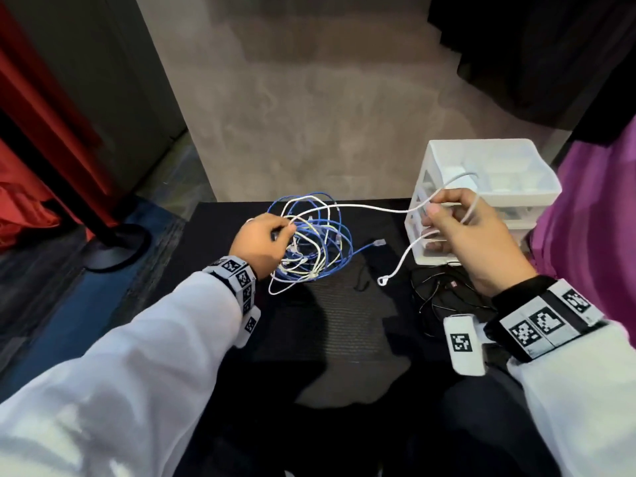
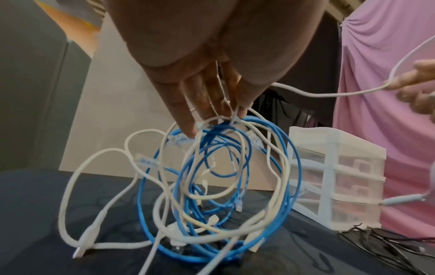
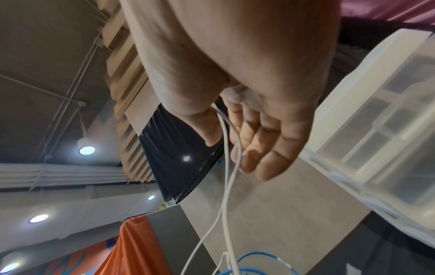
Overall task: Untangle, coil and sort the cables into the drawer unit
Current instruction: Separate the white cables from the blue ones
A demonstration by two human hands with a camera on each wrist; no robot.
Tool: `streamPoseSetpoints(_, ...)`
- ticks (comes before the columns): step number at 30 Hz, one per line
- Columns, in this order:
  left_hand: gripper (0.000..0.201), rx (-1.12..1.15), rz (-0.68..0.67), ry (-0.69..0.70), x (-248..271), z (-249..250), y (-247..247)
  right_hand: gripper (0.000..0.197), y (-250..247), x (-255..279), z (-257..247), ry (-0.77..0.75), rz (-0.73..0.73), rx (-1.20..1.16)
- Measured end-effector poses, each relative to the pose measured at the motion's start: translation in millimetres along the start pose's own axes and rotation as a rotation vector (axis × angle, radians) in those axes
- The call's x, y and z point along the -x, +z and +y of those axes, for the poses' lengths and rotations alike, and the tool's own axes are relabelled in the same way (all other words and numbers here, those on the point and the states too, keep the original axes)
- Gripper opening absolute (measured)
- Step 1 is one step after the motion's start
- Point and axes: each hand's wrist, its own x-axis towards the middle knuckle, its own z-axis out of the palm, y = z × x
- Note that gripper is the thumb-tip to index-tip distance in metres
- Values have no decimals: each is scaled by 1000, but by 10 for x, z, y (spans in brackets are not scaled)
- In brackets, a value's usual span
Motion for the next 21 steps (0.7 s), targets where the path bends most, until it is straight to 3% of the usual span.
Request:
streamPoseSetpoints(4,19,-33,9,-42,38,3,7,53,11,9,149,42,-2,44)
streamPoseSetpoints(8,21,-11,-40,-9,2,81,-30,69,171,-42,153,-134,54,256)
streamPoseSetpoints(10,21,-3,-58,3,3,112,8,62,369,-64,143,-291,34,411)
streamPoseSetpoints(13,20,-37,-92,34,42,146,108,36,778,-143,214,-437,-131,564)
streamPoseSetpoints(17,16,-52,-87,66,137,182,217,39,1254,-248,441,-363,-369,740)
streamPoseSetpoints(21,18,-60,-64,163,230,108,246,17,1372,-299,471,-339,-365,897)
